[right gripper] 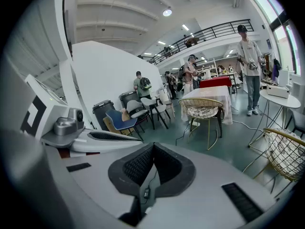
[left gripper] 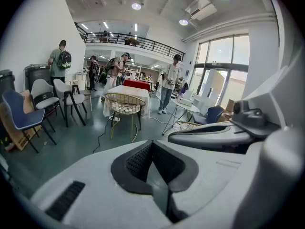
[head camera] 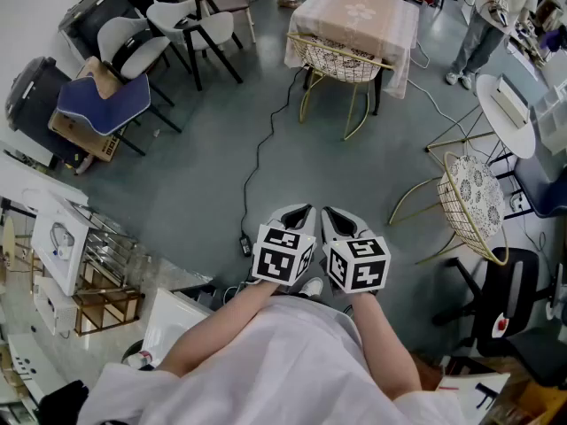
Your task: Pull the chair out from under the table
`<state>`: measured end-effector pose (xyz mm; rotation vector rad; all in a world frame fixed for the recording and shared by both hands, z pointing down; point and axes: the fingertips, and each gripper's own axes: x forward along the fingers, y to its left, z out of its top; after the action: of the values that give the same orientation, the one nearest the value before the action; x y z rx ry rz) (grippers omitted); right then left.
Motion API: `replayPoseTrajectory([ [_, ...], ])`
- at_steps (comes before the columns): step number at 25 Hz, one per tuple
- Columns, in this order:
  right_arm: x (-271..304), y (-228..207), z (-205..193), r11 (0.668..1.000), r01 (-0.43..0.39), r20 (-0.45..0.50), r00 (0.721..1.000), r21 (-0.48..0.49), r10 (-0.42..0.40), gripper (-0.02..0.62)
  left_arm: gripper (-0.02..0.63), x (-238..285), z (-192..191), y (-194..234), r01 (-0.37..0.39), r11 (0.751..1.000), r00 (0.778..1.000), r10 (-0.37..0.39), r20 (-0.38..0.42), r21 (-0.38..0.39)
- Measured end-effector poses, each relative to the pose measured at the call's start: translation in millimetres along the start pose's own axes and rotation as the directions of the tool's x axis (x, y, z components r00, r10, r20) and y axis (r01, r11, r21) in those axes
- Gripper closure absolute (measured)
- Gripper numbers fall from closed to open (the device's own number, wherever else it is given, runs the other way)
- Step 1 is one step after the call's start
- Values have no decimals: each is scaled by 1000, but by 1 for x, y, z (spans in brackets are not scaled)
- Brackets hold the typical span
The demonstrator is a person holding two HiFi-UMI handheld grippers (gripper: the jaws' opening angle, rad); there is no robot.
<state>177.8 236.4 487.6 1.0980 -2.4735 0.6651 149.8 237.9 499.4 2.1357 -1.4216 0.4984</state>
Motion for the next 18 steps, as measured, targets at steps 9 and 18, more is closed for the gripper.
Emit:
replayPoseTrajectory([
  [9, -6, -6, -1, 1000, -14, 1, 1000, -1, 14, 594, 601, 3, 1, -11, -10, 1000, 1000, 10, 2, 19],
  [18, 0, -9, -2, 999, -37, -13, 999, 2, 37, 592, 601, 2, 4, -4, -39, 999, 999, 39, 11, 18],
])
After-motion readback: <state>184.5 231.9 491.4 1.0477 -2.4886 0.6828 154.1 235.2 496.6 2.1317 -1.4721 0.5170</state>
